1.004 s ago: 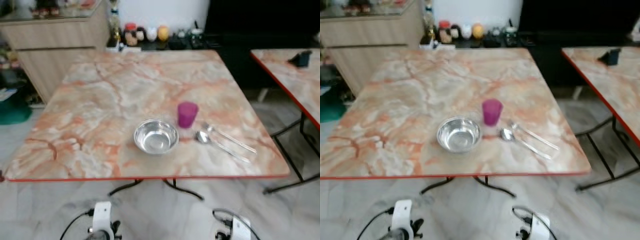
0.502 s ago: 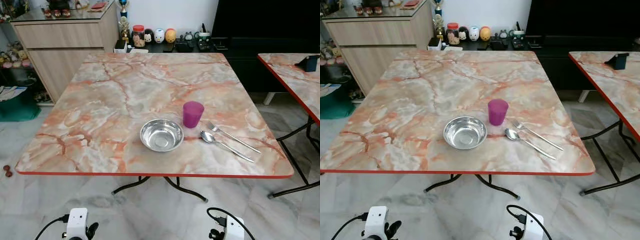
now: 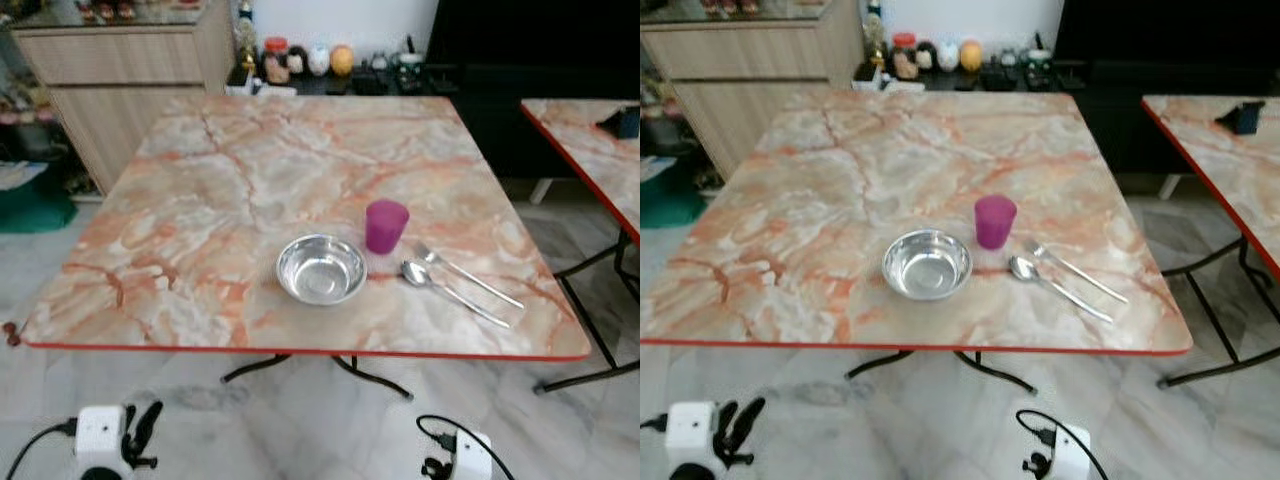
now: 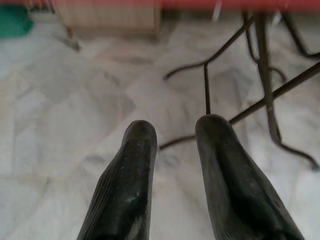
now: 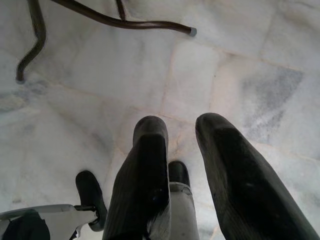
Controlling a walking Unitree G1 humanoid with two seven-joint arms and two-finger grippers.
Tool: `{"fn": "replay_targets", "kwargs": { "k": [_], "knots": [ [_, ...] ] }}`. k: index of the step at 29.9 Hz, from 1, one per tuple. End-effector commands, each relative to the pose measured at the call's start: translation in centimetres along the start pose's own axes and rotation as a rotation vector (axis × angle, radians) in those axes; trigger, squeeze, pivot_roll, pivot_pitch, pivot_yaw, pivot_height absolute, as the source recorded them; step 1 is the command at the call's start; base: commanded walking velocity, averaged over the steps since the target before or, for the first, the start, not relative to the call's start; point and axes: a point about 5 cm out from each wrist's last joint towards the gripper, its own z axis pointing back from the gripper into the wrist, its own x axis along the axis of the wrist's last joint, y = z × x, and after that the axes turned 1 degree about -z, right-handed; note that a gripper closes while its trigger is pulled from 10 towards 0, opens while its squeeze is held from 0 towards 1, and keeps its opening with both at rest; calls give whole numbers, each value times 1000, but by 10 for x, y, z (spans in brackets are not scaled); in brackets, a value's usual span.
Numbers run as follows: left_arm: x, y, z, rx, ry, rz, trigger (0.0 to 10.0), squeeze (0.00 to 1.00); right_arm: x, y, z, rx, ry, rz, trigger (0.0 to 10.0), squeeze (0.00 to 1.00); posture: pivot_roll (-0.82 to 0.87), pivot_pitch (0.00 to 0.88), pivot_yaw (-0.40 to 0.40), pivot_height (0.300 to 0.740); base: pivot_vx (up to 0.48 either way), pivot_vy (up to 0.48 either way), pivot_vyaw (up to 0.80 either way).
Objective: Setting the table
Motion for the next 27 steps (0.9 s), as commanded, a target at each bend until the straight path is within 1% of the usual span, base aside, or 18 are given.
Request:
{"fn": "replay_targets", "kwargs": {
  "k": [1, 3, 5, 6, 8, 9, 11, 12, 13, 14, 15, 17, 21, 22, 24, 25, 26, 27],
  "knots": [
    [7, -7, 8, -17, -25, -4, 10000, 0, -1, -1, 0, 2, 8, 7, 10000, 0, 119, 0, -34, 740, 0, 0, 0],
    [16, -8, 11, 0, -56, -1, 10000, 0, 0, -1, 0, 1, 7, 8, 10000, 0, 126, 0, -36, 740, 0, 0, 0],
    [31, -8, 13, 22, -107, 1, 10000, 0, 1, -2, 0, 0, 6, 9, 10000, 0, 130, 0, -40, 740, 0, 0, 0],
    [31, -8, 13, 22, -107, 1, 10000, 0, 1, -2, 0, 0, 6, 9, 10000, 0, 130, 0, -40, 740, 0, 0, 0],
    [66, -7, 5, 64, -220, -12, 10000, 0, 2, -2, 0, -1, 5, 12, 10000, 0, 144, 0, -48, 740, 0, 0, 0],
    [66, -7, 5, 64, -220, -12, 10000, 0, 2, -2, 0, -1, 5, 12, 10000, 0, 144, 0, -48, 740, 0, 0, 0],
    [112, -12, -14, 74, -367, -22, 10000, 0, 3, -3, -1, 2, 5, 19, 10000, 0, 152, 0, -55, 740, 0, 0, 0],
    [112, -12, -14, 74, -367, -22, 10000, 0, 3, -3, -1, 2, 5, 19, 10000, 0, 152, 0, -55, 740, 0, 0, 0],
    [129, -17, -24, 65, -417, -16, 10000, 0, 4, -2, -1, 2, 5, 19, 10000, 0, 152, 0, -54, 740, 0, 0, 0],
    [144, -28, -38, 26, -440, -9, 10000, 0, 4, -2, -1, 3, 5, 19, 10000, 0, 148, 0, -54, 740, 0, 0, 0],
    [152, -36, -47, -2, -449, -7, 10000, 0, 4, -2, -1, 4, 4, 19, 10000, 0, 147, 0, -53, 740, 0, 0, 0],
    [160, -54, -62, -74, -441, 10, 10000, 0, 4, -1, -1, 3, 2, 14, 10000, 0, 133, 0, -47, 740, 0, 0, 0],
    [163, -84, -86, -165, -387, 66, 10000, 0, 4, 1, -1, -4, -4, -3, 10000, 0, 111, 0, -38, 740, 0, 0, 0],
    [163, -84, -86, -165, -387, 66, 10000, 0, 4, 1, -1, -4, -4, -3, 10000, 0, 111, 0, -38, 740, 0, 0, 0],
    [167, -92, -92, -172, -386, 121, 10000, 0, 3, 1, -1, -5, -4, -5, 10000, 0, 107, 0, -34, 740, 0, 0, 0],
    [167, -92, -92, -172, -386, 121, 10000, 0, 3, 1, -1, -5, -4, -5, 10000, 0, 107, 0, -34, 740, 0, 0, 0],
    [173, -98, -97, -180, -381, 152, 10000, 0, 2, 2, -1, -7, -1, -10, 10000, 0, 103, 0, -30, 740, 0, 0, 0],
    [176, -103, -100, -197, -369, 161, 10000, 0, 1, 1, -1, -9, 0, -13, 10000, 0, 104, 3, -32, 740, 0, 0, 0]
  ]
}}
